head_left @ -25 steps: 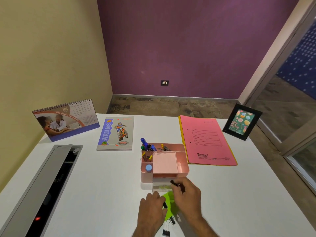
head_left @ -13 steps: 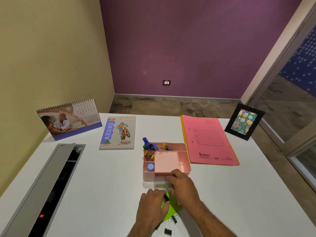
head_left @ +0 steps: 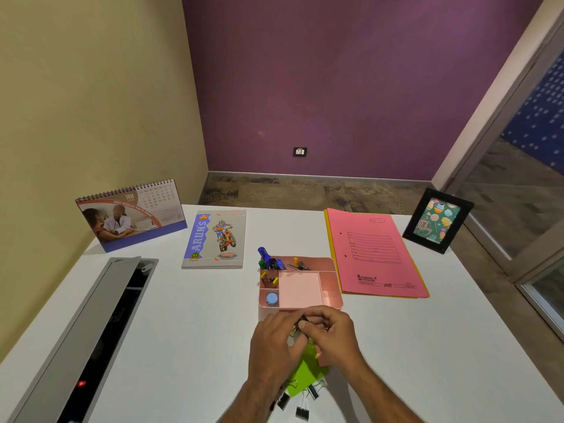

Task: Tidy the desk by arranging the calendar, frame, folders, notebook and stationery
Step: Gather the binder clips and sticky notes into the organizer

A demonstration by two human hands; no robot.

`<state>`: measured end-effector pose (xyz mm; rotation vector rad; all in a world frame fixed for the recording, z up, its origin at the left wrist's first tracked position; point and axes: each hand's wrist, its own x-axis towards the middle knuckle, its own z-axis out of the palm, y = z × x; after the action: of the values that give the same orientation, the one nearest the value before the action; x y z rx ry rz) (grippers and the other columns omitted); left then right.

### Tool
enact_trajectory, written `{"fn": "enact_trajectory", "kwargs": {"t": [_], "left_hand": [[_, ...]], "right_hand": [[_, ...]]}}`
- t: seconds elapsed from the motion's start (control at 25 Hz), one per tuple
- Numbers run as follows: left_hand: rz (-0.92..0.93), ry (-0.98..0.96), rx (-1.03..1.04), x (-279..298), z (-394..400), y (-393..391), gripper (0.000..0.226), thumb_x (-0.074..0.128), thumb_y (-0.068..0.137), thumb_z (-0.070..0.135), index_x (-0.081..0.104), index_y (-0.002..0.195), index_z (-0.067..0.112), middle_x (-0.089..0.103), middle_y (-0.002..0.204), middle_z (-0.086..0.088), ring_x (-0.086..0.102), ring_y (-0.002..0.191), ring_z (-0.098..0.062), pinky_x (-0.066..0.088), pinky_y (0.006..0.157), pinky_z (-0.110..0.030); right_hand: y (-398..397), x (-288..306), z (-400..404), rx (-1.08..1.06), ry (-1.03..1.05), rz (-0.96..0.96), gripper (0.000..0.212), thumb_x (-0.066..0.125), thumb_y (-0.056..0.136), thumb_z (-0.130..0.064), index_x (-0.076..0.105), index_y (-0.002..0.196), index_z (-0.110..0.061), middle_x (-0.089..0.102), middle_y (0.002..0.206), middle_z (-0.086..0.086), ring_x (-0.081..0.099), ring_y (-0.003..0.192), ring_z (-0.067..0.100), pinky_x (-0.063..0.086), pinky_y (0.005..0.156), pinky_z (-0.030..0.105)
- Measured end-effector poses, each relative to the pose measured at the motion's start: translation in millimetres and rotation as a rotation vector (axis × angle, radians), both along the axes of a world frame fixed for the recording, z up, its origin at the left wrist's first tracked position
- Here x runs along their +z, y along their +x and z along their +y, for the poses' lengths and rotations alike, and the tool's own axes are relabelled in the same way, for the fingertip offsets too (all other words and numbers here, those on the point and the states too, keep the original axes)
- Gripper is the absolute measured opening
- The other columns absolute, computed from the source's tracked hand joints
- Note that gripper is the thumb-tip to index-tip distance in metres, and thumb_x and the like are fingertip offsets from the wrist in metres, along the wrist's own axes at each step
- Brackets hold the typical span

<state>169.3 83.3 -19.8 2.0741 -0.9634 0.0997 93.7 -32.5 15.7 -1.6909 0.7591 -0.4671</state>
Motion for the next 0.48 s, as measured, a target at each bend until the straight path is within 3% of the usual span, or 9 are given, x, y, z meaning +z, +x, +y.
{"fn": "enact_trajectory", "kwargs": {"t": [0.12,0.2,0.28,0.36,0.48], "left_hand": [[-0.003,-0.013,-0.002,5.0,1.0,2.0,0.037,0.061,0.078,0.044,0.067,0.112,0.030,0.069,0.106,0.018,0.061,0.095,-0.003,0.054,0.077,-0.024],[0.079,-0.026,0.020,6.3,4.6,3.8,0.040,0.064,0.078,0.049,0.064,0.114,0.031,0.062,0.105,0.025,0.055,0.091,0.005,0.049,0.077,-0.016],[0.218,-0.021,0.056,4.6,12.7,6.2,0.029,0.068,0.078,0.047,0.059,0.103,0.037,0.059,0.093,0.026,0.054,0.078,0.003,0.044,0.066,-0.012],[0.299,0.059,0.087,-3.9,25.3,10.4,0.017,0.070,0.078,0.043,0.057,0.086,0.035,0.059,0.076,0.018,0.054,0.069,-0.002,0.043,0.060,-0.018],[0.354,0.273,-0.016,-19.1,44.2,13.7,0.019,0.068,0.074,0.048,0.062,0.084,0.033,0.061,0.076,0.014,0.057,0.072,-0.003,0.048,0.065,-0.023]], "right_hand": [[2.5,6.4,0.5,-0.010,0.100,-0.006,0.028,0.078,0.073,0.005,0.077,0.084,-0.021,0.077,0.077,0.003,0.074,0.077,0.019,0.059,0.067,0.028],[4.8,9.1,-2.9,-0.061,0.100,-0.001,0.028,0.079,0.073,0.005,0.076,0.085,-0.019,0.075,0.076,0.001,0.072,0.074,0.010,0.058,0.064,0.022],[7.1,9.1,-8.7,-0.079,-0.021,0.074,0.026,0.082,0.071,0.001,0.075,0.084,-0.021,0.075,0.080,-0.004,0.069,0.072,0.004,0.055,0.064,0.017],[9.5,6.6,-12.9,-0.010,-0.237,0.246,0.023,0.081,0.073,-0.005,0.076,0.084,-0.024,0.075,0.084,-0.010,0.068,0.077,0.004,0.055,0.072,0.017],[14.7,0.8,-14.8,0.108,-0.477,0.433,0.023,0.074,0.074,-0.003,0.077,0.089,-0.021,0.068,0.089,-0.008,0.063,0.082,0.008,0.048,0.071,0.010]]}}
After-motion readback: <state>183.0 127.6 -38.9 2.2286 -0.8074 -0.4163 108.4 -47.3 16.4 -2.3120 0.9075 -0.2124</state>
